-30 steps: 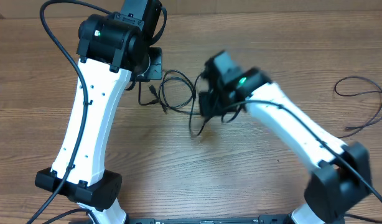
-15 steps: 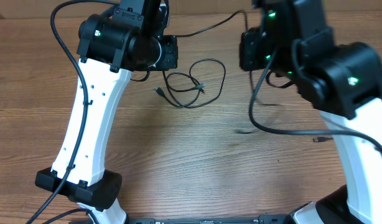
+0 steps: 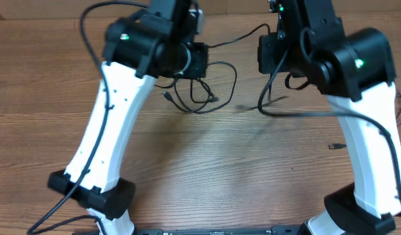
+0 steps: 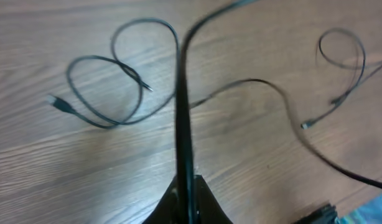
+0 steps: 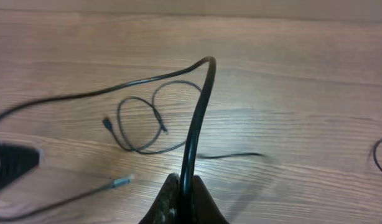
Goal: Untangle cables
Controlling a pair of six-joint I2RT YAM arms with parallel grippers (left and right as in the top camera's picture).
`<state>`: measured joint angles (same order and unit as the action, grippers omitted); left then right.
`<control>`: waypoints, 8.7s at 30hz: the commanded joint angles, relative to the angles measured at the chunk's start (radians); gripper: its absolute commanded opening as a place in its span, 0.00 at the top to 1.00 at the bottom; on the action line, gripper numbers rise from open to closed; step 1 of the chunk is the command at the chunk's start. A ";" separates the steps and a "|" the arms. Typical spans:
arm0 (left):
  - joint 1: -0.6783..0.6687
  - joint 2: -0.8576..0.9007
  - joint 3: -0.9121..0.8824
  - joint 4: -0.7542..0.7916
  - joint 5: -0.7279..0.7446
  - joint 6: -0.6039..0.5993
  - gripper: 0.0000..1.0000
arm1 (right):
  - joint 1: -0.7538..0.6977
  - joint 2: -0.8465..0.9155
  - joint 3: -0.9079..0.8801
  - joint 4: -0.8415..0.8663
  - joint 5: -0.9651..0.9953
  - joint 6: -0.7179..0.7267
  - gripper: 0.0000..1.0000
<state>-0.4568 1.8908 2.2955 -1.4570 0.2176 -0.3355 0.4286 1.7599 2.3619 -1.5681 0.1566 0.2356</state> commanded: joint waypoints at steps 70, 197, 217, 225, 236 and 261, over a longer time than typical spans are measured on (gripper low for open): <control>0.260 -0.211 -0.208 -0.233 -0.230 0.041 0.26 | -0.716 0.031 -0.005 -0.126 -0.182 -0.039 0.16; 0.391 -0.440 -0.819 -0.028 -0.317 -0.114 0.11 | 0.177 0.404 -0.737 0.645 0.138 0.708 0.96; 0.391 -0.440 -0.819 -0.004 -0.317 -0.114 0.11 | -0.174 -0.101 -0.718 0.503 0.298 0.224 0.96; 0.391 -0.440 -0.819 0.005 -0.298 -0.114 0.11 | -0.464 -0.189 -0.718 0.483 0.310 0.204 0.96; 0.391 -0.440 -0.819 0.013 -0.294 -0.114 0.11 | -0.608 -0.187 -0.718 0.452 -0.014 0.147 0.71; 0.391 -0.440 -0.819 0.018 -0.295 -0.113 0.11 | -0.616 -0.123 -1.127 0.826 -0.056 -0.035 0.24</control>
<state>-0.0673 1.4578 1.4780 -1.4433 -0.0853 -0.4461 -0.1722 1.6066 1.2671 -0.7841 0.0864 0.2344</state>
